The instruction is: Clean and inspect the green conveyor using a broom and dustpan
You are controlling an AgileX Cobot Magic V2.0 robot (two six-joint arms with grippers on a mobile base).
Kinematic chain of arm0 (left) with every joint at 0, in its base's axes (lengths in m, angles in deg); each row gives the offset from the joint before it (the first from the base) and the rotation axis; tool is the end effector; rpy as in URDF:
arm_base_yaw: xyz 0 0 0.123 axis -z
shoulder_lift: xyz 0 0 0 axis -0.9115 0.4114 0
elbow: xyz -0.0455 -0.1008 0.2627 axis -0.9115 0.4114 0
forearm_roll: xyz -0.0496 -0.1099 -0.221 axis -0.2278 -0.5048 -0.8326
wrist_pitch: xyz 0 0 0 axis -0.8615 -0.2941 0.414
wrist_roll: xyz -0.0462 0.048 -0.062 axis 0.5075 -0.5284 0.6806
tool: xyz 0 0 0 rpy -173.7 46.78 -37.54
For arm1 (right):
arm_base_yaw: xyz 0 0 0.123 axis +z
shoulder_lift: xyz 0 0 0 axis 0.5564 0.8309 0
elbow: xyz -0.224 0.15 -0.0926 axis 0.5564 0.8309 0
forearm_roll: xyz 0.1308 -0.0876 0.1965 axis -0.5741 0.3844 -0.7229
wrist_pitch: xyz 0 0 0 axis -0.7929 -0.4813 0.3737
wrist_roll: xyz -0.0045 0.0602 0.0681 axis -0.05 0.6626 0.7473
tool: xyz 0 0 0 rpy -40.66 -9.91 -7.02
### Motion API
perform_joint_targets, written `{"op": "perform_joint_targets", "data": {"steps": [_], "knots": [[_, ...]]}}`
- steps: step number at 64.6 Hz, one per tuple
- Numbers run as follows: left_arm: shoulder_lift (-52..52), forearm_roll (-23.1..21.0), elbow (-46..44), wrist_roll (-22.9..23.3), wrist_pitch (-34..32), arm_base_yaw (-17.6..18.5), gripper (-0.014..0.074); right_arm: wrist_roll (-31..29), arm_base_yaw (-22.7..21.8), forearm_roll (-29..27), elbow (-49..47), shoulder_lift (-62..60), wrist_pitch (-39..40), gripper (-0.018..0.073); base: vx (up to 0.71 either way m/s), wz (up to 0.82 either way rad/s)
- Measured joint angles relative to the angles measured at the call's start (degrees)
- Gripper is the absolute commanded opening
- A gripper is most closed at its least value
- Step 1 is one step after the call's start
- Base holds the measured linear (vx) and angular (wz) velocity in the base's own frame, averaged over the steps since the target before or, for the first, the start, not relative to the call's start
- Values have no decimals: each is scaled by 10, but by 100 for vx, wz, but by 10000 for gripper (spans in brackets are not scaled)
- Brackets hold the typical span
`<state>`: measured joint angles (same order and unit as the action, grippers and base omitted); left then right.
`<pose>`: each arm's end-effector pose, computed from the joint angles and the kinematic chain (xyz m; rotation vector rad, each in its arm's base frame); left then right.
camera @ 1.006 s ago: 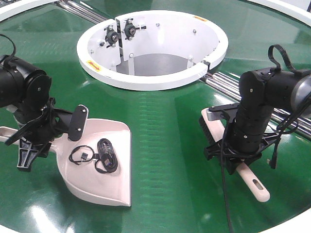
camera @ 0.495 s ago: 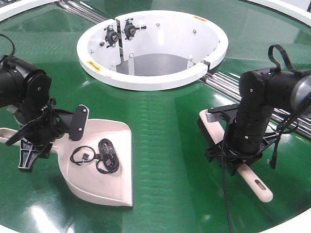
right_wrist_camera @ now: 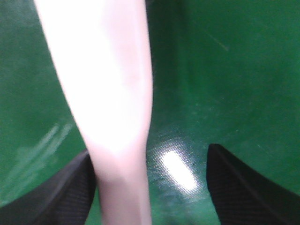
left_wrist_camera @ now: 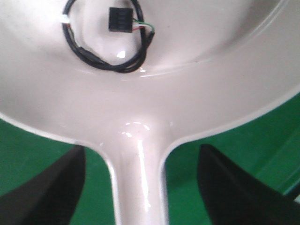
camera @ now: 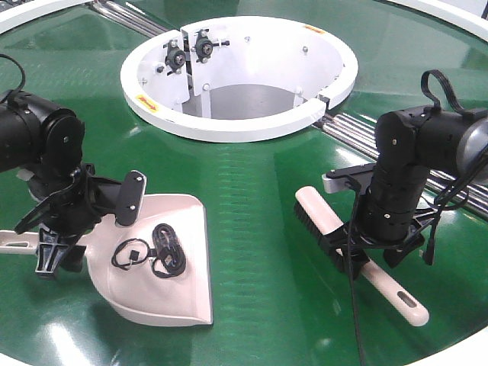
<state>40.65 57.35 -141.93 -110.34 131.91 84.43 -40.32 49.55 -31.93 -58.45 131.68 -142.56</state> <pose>0.3164 -0.0935 0.2293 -2.2280 -2.1414 -0.2151 0.3243 0.0901 0.2012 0.4173 -3.0390 0.0360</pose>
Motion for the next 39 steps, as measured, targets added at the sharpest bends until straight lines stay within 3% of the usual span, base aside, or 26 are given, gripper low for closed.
{"op": "perform_joint_targets", "data": {"steps": [17, 39], "knots": [[-31, -56, 0, 0, 5, 1, 559, -4, 0, 0, 0, -61, 13, 494, 0, 0], [-158, -147, 0, 6, 39, 1, 533, -38, 0, -12, 0, -206, 67, 494, 0, 0]]}}
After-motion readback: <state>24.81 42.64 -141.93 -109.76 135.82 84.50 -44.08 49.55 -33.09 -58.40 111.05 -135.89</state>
